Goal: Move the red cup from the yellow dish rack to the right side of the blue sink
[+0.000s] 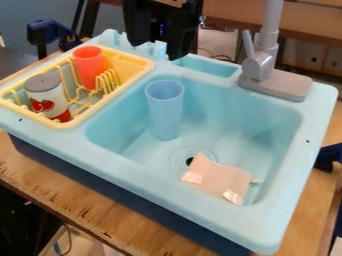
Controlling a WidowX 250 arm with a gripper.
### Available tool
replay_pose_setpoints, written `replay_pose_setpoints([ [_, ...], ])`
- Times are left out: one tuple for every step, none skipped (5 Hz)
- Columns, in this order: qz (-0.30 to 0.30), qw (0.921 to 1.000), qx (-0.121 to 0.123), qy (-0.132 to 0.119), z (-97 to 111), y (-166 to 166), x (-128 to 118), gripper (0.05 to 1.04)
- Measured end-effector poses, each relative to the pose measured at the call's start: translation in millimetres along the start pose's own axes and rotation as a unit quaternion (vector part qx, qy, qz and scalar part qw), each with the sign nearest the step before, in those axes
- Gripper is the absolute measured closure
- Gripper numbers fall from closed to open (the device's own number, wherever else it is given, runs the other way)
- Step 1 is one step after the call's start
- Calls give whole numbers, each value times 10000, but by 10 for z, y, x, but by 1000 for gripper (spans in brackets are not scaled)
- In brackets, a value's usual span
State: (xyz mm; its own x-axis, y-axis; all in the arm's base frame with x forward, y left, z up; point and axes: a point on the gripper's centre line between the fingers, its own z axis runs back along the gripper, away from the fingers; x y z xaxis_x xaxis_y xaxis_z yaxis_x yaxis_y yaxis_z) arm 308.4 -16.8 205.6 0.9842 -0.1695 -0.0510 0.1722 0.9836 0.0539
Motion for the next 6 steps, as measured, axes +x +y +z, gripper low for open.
replay_pose_setpoints([
  [-26, 9998, -22, 174, -106, -12, 19, 76],
  [-52, 9997, -79, 219, -139, 133, 78, 76],
  [162, 9996, -41, 226, -77, 415, 81, 76],
  [285, 9985, 181, 437, -97, 651, 52, 76],
  [396, 9974, 255, 553, -129, 878, 58, 76],
  [295, 9962, 491, 651, -214, 1022, 79, 76],
])
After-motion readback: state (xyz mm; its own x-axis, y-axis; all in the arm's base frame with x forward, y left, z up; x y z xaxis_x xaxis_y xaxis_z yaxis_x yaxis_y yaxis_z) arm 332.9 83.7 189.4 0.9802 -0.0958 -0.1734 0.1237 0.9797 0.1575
